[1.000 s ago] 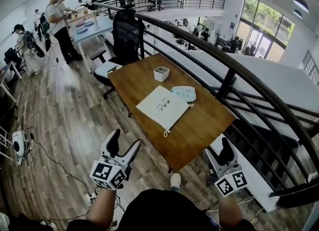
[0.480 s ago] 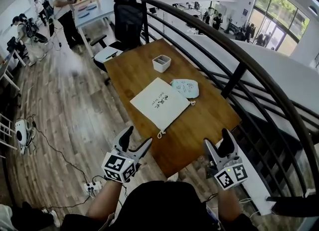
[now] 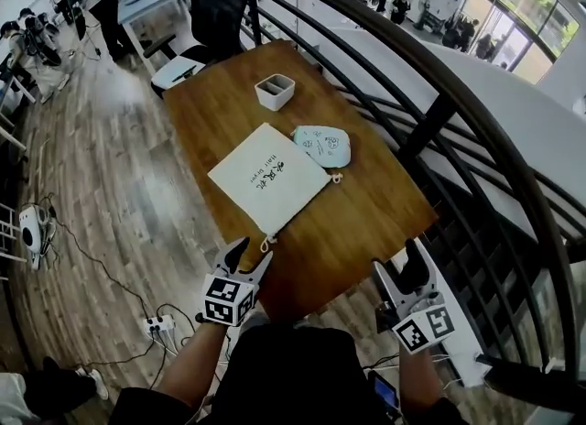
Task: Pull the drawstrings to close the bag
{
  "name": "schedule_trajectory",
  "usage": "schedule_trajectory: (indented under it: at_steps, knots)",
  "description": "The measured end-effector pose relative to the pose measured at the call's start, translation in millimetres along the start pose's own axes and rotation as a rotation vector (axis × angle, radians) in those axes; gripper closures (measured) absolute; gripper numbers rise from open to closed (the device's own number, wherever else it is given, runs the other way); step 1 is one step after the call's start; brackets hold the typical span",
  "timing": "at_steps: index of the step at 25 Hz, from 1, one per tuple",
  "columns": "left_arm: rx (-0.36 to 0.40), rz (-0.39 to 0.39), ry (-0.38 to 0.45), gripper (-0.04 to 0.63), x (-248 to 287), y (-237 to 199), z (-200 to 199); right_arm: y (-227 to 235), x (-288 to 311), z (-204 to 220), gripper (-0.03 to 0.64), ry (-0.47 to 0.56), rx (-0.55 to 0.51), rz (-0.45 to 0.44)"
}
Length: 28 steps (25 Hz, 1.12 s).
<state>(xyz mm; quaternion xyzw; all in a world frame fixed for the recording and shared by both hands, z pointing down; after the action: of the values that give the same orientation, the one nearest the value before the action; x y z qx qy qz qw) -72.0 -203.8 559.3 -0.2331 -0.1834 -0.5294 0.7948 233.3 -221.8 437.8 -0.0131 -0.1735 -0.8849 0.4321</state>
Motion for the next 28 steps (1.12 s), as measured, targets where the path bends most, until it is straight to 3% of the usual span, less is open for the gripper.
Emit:
schedule_trajectory:
  at_steps: [5, 8, 11, 21, 28]
  knots:
    - [0.029, -0.022, -0.181, 0.364, 42.1, 3.2, 25.4, 18.6, -1.9, 17.0, 0.249, -0.068, 0.032, 0.016]
    - [0.064, -0.052, -0.249, 0.364, 65.0, -2.1, 39.0, 22.3, -0.5, 21.5, 0.25, -0.089, 0.051, 0.025]
    - [0.044, -0.07, -0.313, 0.364, 78.0, -9.4, 50.3, 23.6, -0.4, 28.7, 0.25, -0.103, 0.066, 0.033]
    - [0.04, -0.092, -0.463, 0.379, 96.3, -6.5, 63.6, 27.7, -14.4, 39.2, 0.262, -0.132, 0.11, 0.094]
    - [0.012, -0.111, -0.45, 0.402, 99.8, -11.6, 65.7, 25.6, -24.0, 42.6, 0.273, -0.135, 0.117, 0.124]
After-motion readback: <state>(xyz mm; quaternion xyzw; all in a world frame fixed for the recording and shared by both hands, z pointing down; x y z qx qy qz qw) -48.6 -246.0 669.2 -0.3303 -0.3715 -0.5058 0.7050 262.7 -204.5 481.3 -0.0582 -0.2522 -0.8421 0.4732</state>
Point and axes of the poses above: the fingertips, and each gripper's own axes: x forward along the fingers, y to its right, z out of its underside, the point moved 5 cm from there along -x, backward along the fingers, and after that the axes turned 5 degrees about -y, right-handed, at the moved point
